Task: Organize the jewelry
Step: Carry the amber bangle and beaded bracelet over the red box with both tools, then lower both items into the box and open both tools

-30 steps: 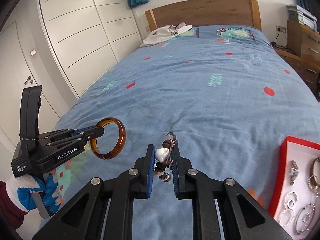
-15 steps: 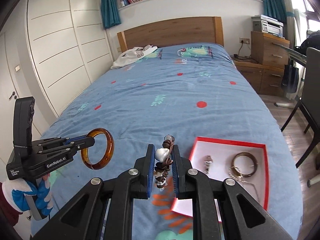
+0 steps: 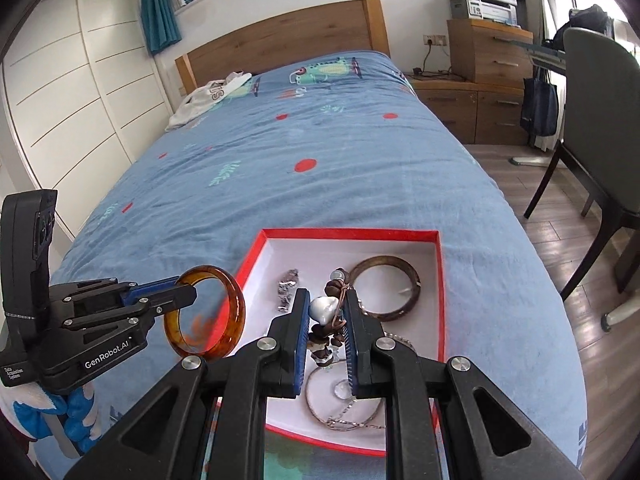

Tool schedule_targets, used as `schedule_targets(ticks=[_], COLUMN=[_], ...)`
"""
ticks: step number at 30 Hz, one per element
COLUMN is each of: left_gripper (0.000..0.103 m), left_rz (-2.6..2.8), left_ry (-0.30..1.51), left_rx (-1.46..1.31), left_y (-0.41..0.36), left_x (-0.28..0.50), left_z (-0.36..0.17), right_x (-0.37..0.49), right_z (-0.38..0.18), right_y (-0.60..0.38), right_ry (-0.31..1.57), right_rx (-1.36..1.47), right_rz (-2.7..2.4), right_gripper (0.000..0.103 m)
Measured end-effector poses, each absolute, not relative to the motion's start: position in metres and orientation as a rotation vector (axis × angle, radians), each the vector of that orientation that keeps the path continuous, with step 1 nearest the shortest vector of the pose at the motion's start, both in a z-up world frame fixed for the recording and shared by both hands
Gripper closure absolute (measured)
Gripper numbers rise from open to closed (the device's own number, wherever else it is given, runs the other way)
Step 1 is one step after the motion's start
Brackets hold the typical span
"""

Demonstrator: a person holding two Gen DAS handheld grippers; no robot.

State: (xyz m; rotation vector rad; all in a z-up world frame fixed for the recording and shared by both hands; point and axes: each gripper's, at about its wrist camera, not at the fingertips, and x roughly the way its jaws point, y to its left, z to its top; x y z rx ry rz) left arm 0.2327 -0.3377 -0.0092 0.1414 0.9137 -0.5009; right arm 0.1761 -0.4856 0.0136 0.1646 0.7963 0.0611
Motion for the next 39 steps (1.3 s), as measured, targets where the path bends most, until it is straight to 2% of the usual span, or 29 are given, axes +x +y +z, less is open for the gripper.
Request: schedule_targets(ticks=[6, 14, 29, 32, 37, 39], left_gripper=[0.093, 0.093, 0.091, 0.089, 0.077, 0.070], left_rz=[-0.481, -0.442, -0.412, -0.413, -0.424, -0.424], left_ry=[0.955, 1.005, 1.004, 1.000, 0.971, 0.959], left_rx=[0.198, 0.197, 0.170, 0.166, 0.172, 0.166], left_y=[-0.365, -0.371, -0.370, -0.370, -0.369, -0.366], left_x=[0.246, 0.257, 0.252, 0.249, 0.240, 0.235], left_z=[-0.042, -0.071, -0.070, -0.066, -0.052, -0.046], right_x=[0.186, 0.189, 0.183, 0.180, 0.173, 0.171], right_z=[-0.025, -0.049, -0.054, -0.052, -0.047, -0.044], right_y=[-0.508, -0.517, -0.513, -0.513, -0.513, -0.511], right_ry=[0.850, 0.891, 0.930, 0.929, 0.921, 0.918], right_rx=[0.188, 0.191, 0.128, 0.131, 0.143, 0.144], right_rz=[0.037, 0.022, 0.001, -0.010, -0.017, -0.017], right_gripper=[0.087, 0.087, 0.086, 0.081, 0.072, 0.063])
